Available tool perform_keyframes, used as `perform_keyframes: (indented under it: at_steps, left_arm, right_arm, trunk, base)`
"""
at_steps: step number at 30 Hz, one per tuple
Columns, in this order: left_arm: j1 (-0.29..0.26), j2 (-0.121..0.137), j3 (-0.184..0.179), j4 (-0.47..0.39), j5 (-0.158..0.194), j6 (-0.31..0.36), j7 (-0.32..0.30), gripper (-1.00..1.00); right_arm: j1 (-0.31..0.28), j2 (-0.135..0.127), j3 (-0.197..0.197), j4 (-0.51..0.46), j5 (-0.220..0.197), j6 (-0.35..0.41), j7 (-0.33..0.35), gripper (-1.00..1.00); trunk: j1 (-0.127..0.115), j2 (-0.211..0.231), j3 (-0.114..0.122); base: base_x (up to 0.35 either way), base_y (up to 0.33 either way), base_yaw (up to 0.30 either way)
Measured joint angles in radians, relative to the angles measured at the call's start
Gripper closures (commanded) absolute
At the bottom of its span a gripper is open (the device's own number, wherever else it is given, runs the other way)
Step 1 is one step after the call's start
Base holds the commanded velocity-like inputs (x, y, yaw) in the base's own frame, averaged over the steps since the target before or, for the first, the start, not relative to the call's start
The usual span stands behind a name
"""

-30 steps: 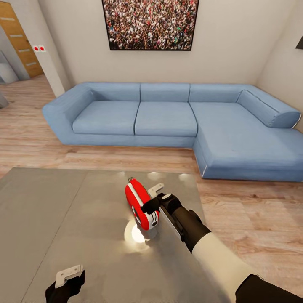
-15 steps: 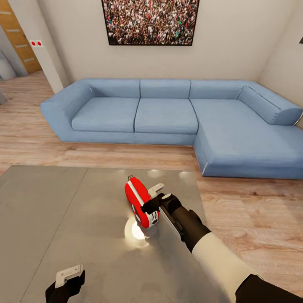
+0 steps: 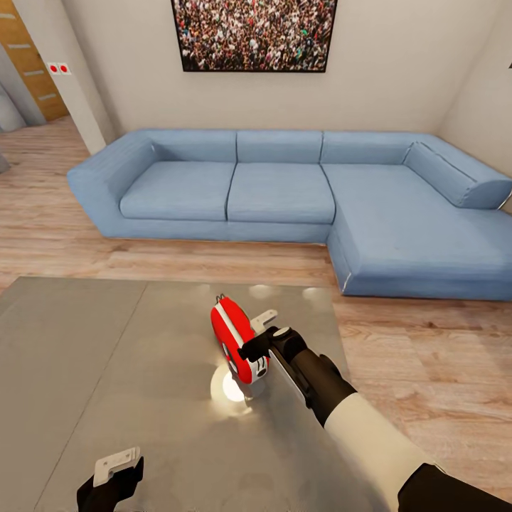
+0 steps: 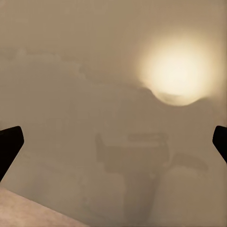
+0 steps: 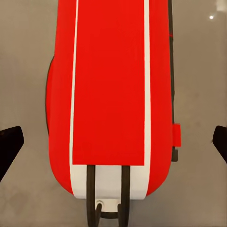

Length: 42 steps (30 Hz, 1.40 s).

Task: Turn on the radio receiver that's on the table in the living room.

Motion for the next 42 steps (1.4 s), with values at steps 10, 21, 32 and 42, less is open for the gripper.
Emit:
perform_keyframes:
  at_steps: [10, 21, 32, 42]
  left_arm:
    - [0.0, 0.0, 0.0, 0.0, 0.0, 0.0, 0.0, -1.0]
    - [0.0, 0.0, -0.001, 0.0, 0.0, 0.0, 0.001, -1.0]
    - [0.0, 0.0, -0.001, 0.0, 0.0, -0.001, 0.001, -1.0]
    - [0.0, -0.001, -0.001, 0.0, 0.0, -0.001, 0.001, -1.0]
  right_arm:
    - [0.0, 0.0, 0.0, 0.0, 0.0, 0.0, 0.0, -1.0]
    - [0.0, 0.0, 0.0, 0.0, 0.0, 0.0, 0.0, -1.0]
    - [0.0, 0.0, -0.002, 0.001, 0.004, -0.001, 0.0, -1.0]
    - [0.0, 0.0, -0.002, 0.003, 0.004, -0.029, -0.001, 1.0]
  trunk:
    - [0.0, 0.0, -0.007]
    - [0.0, 0.0, -0.015]
    - [0.0, 0.0, -0.015]
    - [0.0, 0.0, -0.015]
  base:
    - [0.0, 0.0, 0.0]
    - [0.0, 0.0, 0.0]
    - [0.0, 0.0, 0.0]
    - [0.0, 0.0, 0.0]
